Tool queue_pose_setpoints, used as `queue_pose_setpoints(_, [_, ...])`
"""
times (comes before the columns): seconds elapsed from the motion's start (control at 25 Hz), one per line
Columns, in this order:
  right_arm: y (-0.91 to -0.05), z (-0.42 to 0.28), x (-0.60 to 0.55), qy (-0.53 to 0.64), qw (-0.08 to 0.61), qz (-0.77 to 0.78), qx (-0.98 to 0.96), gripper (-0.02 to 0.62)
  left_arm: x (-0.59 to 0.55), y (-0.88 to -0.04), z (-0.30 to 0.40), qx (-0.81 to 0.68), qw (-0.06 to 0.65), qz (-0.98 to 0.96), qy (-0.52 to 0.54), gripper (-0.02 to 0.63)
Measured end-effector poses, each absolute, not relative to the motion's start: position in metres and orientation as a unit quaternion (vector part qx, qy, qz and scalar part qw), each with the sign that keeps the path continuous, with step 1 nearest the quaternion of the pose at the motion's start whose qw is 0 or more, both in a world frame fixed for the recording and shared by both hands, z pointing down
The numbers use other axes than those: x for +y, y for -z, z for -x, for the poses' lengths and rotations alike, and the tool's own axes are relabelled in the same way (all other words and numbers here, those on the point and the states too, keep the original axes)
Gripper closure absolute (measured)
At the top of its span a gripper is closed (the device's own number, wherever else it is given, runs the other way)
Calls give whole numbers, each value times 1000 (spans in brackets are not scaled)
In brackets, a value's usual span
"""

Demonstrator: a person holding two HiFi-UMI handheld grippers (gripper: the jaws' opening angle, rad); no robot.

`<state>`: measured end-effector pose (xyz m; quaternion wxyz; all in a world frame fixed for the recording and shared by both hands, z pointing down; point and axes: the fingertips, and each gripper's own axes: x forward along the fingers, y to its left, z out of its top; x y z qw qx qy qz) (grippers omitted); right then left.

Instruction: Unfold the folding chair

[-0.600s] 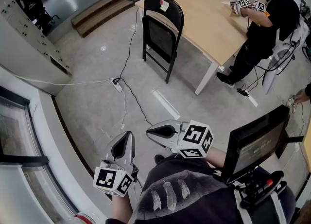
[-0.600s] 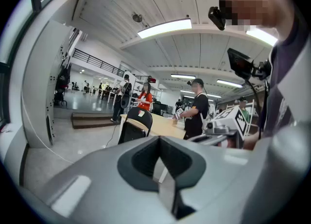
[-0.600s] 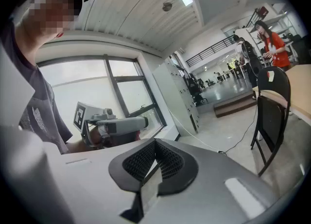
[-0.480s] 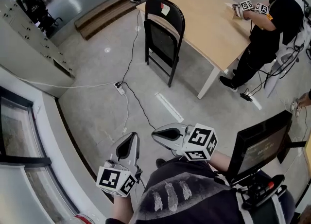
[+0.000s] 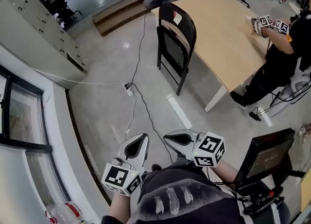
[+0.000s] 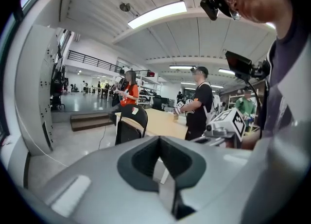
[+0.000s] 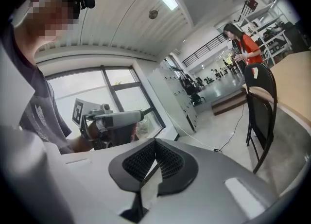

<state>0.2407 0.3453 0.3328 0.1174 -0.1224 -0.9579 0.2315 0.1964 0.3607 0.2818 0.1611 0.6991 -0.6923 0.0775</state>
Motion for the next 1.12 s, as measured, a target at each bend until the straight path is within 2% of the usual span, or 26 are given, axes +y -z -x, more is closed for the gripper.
queue_pose_setpoints(0.4, [-331,-241,312,-222,121,132,-958,592,330,-279,-196,-705,156,-686,-96,604])
queue_pose_setpoints(0.64, [-330,-221,297,-207,130,115,-963,592,312,-280,-167,-699,150,-695,-78,604])
queue_pose_setpoints(1.12, [-328,-93,318,-168,168,112,-965,592,324,-279,-34,-695,144,-704,-20,604])
